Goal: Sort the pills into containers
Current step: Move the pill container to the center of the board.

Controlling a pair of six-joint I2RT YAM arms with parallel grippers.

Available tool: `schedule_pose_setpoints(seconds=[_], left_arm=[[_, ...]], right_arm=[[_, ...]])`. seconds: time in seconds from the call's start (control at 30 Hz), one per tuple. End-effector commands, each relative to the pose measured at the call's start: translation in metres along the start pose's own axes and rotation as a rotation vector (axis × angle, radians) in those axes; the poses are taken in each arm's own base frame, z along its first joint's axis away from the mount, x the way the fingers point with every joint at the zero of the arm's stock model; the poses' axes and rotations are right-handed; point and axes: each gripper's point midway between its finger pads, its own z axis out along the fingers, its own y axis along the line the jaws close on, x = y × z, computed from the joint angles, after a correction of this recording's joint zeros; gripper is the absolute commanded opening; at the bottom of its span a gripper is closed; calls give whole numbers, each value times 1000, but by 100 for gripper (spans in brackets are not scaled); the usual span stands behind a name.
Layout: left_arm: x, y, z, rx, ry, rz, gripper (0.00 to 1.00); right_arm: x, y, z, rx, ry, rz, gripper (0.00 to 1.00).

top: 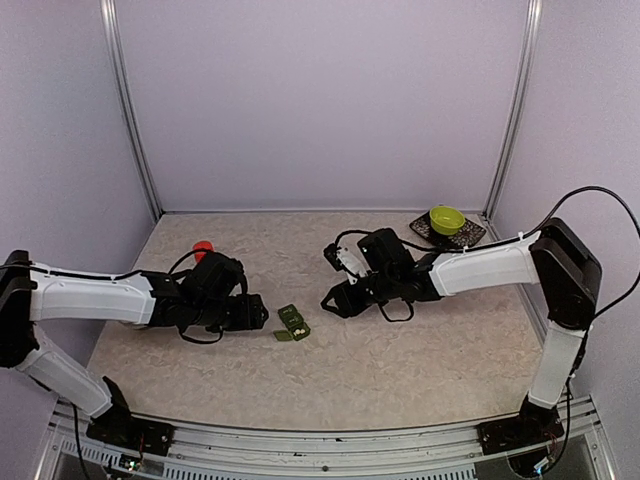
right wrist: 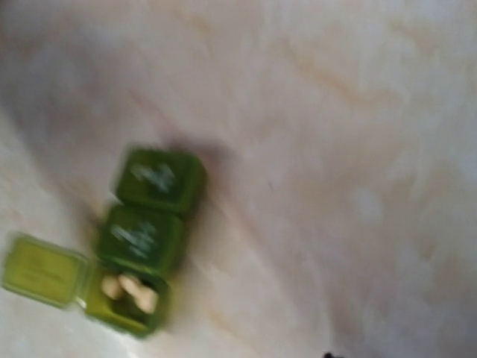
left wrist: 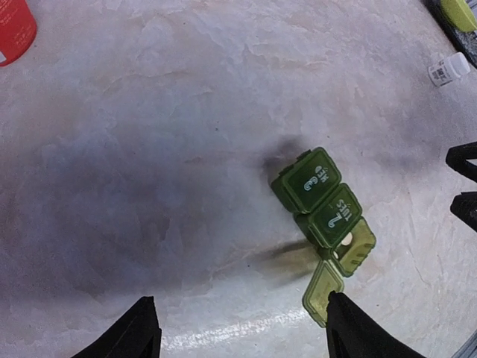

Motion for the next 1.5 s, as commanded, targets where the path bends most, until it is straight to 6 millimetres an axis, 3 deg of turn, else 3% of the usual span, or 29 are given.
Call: schedule_pose_setpoints(seconds=[0.0,0.13,0.43,0.87,1.1,1.3,1.47], left_arm=[[-12,6,19,-65,-16,-4,71],[-11,6,39,-98,20,36,60],[-11,10,70,-157,57,83,60],[-21,-21,93,-84,82,123,60],[-10,-55,102,23,142,170,61],[2,-67,111,66,193,207,60],[1,-78,116,100,200,240,60]], right_arm=[[8,-3,10,0,46,-5,49],[9,-3,7,10,43,-10,56],[11,7,-23,-3,1,-18,85],[-4,13,-69,33,-77,-32,94],[2,7,-72,58,-62,-34,96],[-1,8,-79,64,-75,-42,97],[3,8,-78,60,-66,-40,97]])
